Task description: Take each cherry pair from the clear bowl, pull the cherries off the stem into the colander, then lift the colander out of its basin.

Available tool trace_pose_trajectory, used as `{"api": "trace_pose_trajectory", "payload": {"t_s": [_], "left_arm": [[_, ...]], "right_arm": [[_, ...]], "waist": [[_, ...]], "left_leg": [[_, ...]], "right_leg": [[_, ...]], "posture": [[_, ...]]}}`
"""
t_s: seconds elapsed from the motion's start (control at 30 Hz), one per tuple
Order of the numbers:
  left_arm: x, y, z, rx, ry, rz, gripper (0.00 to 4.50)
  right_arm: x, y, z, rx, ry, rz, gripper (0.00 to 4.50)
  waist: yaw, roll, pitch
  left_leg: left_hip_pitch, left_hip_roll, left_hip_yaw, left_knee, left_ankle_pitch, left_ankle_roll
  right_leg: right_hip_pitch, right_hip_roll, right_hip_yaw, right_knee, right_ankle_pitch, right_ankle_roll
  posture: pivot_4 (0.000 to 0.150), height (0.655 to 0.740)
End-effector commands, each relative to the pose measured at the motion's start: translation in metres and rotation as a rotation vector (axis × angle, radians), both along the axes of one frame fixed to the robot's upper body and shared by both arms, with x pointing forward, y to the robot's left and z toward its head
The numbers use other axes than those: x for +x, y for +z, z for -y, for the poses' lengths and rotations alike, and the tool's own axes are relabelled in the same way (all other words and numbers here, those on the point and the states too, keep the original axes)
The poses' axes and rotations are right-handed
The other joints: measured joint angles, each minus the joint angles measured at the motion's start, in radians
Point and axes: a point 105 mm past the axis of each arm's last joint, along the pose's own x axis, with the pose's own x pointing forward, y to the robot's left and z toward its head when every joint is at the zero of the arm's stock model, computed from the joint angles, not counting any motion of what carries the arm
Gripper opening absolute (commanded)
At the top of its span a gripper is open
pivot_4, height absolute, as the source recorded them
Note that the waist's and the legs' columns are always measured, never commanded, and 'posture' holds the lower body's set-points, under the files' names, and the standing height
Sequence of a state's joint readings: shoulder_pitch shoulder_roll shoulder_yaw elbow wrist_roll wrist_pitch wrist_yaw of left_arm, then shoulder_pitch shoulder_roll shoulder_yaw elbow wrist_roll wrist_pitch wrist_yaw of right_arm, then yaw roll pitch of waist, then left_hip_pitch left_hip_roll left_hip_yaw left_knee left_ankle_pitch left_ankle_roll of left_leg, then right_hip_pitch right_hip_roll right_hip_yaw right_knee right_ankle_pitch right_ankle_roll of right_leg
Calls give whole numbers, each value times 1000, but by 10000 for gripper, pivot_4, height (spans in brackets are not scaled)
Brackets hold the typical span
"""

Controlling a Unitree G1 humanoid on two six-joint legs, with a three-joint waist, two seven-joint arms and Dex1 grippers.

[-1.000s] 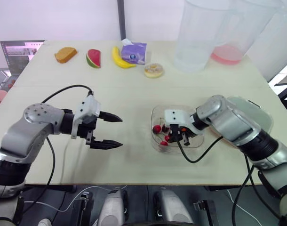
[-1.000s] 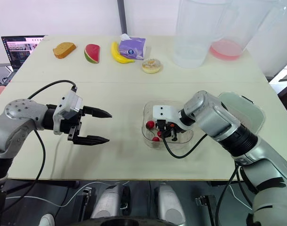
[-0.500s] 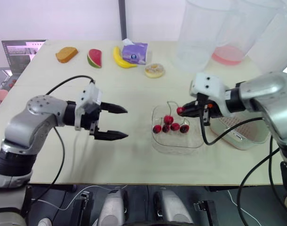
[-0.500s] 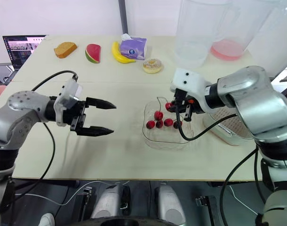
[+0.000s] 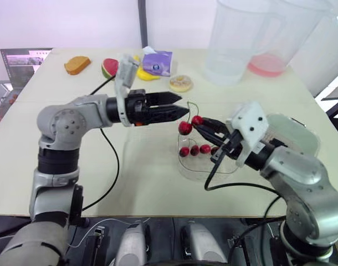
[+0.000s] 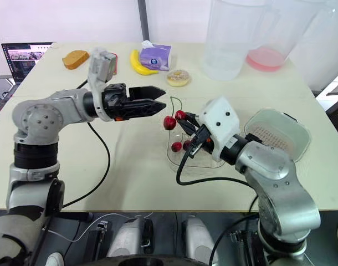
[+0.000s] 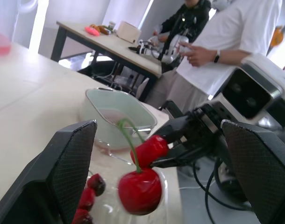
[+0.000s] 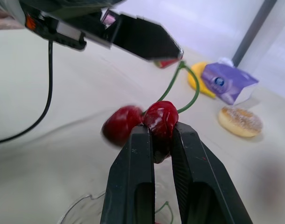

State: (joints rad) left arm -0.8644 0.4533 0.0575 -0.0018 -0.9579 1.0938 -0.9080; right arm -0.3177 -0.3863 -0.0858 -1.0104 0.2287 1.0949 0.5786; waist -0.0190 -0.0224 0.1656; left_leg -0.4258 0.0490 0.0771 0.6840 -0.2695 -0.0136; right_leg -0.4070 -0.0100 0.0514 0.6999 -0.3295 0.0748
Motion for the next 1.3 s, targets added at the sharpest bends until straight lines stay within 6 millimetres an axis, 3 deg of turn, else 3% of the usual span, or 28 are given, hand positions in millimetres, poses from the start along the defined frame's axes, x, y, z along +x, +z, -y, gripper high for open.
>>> {"api": "trace_pose_trajectory", "payload": {"t_s": [0.03, 0.53, 0.63, 0.87, 1.3], "left_arm": [[2, 14, -1, -56, -17, -31, 45000], [2, 7, 10, -122, -47, -172, 45000], [1, 8, 10, -135, -57, -185, 35846], [-1, 9, 10, -145, -63, -190, 110], [-4, 13, 10, -126, -69, -154, 110]], "right_arm": [[-4, 6, -1, -7, 12, 74, 967], [-6, 11, -8, -10, 78, 95, 967], [-5, 12, -7, -11, 77, 97, 934], [-4, 13, -7, -14, 75, 93, 934], [-6, 9, -6, 7, 84, 31, 934]], "waist": [[0, 0, 0], [3, 0, 0], [3, 0, 0], [3, 0, 0], [3, 0, 0]], "left_leg": [[0, 0, 0, 0, 0, 0], [0, 0, 0, 0, 0, 0], [0, 0, 0, 0, 0, 0], [0, 0, 0, 0, 0, 0], [0, 0, 0, 0, 0, 0]], "right_leg": [[0, 0, 0, 0, 0, 0], [0, -1, 0, 0, 0, 0], [0, 0, 0, 0, 0, 0], [0, -1, 0, 0, 0, 0], [0, -1, 0, 0, 0, 0]], "posture": [[1500, 7400], [1500, 7400], [1500, 7400], [1500, 7400], [1500, 7400]]}}
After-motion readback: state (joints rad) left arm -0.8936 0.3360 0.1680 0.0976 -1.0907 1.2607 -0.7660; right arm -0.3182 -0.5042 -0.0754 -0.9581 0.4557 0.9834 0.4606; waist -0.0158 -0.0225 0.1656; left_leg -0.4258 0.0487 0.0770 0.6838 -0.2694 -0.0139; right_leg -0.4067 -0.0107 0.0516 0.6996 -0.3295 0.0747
